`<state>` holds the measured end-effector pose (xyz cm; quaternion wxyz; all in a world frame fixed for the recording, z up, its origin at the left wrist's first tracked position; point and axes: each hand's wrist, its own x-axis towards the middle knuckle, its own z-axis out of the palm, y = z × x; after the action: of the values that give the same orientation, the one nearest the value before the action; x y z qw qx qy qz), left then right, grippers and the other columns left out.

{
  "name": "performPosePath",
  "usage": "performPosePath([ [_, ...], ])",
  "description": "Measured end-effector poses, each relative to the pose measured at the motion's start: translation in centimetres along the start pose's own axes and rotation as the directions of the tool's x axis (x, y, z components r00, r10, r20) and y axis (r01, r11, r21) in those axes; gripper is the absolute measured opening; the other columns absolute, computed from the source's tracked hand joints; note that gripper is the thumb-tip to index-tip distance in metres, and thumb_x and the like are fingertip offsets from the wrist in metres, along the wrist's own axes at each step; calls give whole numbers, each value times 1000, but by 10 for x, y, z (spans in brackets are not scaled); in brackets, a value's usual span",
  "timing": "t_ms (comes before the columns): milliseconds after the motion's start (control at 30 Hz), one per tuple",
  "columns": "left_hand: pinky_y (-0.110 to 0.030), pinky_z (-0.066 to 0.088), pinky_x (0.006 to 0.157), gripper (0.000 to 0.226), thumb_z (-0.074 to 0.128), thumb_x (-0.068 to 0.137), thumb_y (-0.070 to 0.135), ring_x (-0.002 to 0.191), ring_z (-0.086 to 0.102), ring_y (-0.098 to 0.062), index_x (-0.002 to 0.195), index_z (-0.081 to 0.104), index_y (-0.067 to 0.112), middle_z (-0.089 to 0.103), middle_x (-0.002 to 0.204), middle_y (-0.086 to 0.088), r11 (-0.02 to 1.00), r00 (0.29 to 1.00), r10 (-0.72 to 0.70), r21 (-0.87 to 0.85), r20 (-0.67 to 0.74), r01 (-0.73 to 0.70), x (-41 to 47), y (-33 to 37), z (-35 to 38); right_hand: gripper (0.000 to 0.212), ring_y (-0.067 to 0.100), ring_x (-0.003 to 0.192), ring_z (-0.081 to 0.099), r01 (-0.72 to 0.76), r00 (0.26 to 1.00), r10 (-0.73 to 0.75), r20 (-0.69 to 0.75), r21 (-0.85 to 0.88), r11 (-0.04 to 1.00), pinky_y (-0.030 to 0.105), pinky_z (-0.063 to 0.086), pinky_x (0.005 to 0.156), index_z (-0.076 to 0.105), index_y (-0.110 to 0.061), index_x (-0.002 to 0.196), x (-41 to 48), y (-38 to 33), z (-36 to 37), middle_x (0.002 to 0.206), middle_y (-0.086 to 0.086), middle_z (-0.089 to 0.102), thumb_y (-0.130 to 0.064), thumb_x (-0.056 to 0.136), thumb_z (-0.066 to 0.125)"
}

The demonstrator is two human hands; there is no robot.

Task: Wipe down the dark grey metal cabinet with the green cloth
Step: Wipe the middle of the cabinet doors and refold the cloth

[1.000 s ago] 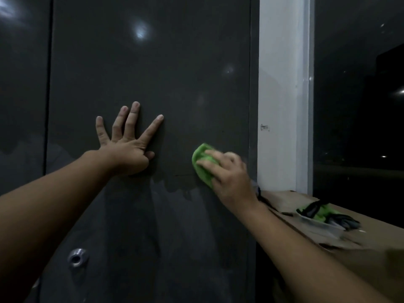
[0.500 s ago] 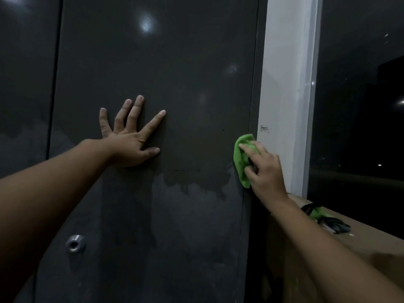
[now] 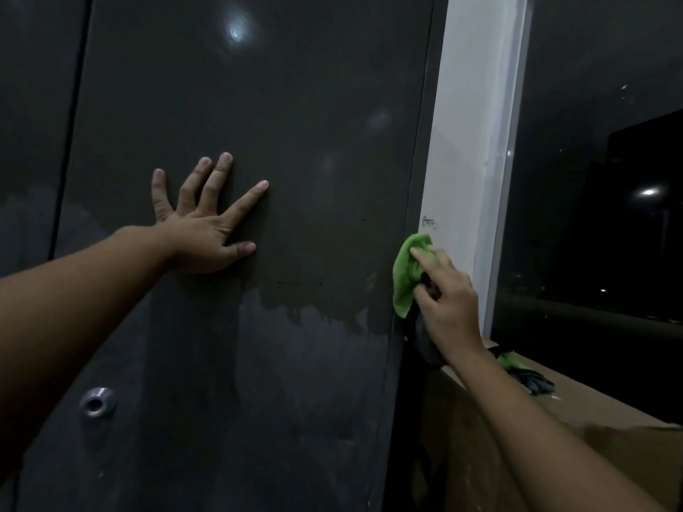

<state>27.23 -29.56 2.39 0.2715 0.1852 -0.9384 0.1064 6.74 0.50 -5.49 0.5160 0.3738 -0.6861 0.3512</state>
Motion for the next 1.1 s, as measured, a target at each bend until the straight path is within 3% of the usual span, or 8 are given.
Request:
performPosePath([
  [133,-65,-26,103,89,38,90,71,132,-49,-19,123,-44,63,-67,122,11,1000,1000,3,3,-23,-2,1,-1,2,57,34,105,58,232,968,-227,101,-37,972,30,39,95,69,-20,128,-2,-26,35,139,6,61,-3,75,58],
  [267,-65,-26,103,88,37,90,72,136,-46,-23,125,-43,62,-67,122,11,1000,999,7,8,-33,-7,1,-2,4,41,33,103,57,414,881,-403,249,7,910,51,52,86,72,-26,122,-45,-31,56,136,0,63,-17,85,56],
  [400,-64,-27,102,89,39,90,71,136,-46,-24,129,-41,61,-65,126,10,1000,999,23,8,-39,-23,2,-2,4,36,27,104,55,574,741,-559,372,81,815,44,52,86,71,-28,122,-50,-26,45,138,-4,62,-21,89,58],
  [600,-63,-28,102,88,38,90,71,136,-46,-23,127,-42,62,-65,126,10,999,998,30,13,-62,-29,2,-5,6,56,33,106,60,191,979,-192,66,23,981,9,31,103,72,-18,125,-14,-32,35,138,6,62,2,74,63],
  [733,-63,-27,103,87,37,91,70,137,-46,-24,132,-39,59,-60,138,4,999,996,42,18,-77,-40,3,-4,8,51,28,99,55,286,952,-279,126,-35,958,37,51,92,70,-23,127,-34,-52,57,139,1,62,-12,78,60],
  [833,-65,-26,104,87,38,91,70,137,-45,-25,134,-37,58,-56,143,2,999,996,39,22,-84,-37,3,-5,8,45,26,99,55,482,838,-466,283,17,876,45,55,80,70,-26,126,-61,-67,68,140,0,61,-21,84,57],
  [967,-65,-26,104,87,38,91,70,137,-46,-25,136,-36,57,-55,144,2,998,995,54,17,-83,-53,2,-5,8,31,27,91,62,712,632,-699,335,106,694,38,54,74,76,-25,115,-48,-73,63,132,-2,67,-31,101,49],
  [1100,-66,-25,107,86,38,92,69,137,-45,-24,138,-34,57,-54,145,2,998,992,57,5,-109,-56,2,-6,9,36,30,95,58,438,891,-435,127,8,899,45,53,84,74,-22,120,-15,-73,63,135,1,65,-17,88,58],
])
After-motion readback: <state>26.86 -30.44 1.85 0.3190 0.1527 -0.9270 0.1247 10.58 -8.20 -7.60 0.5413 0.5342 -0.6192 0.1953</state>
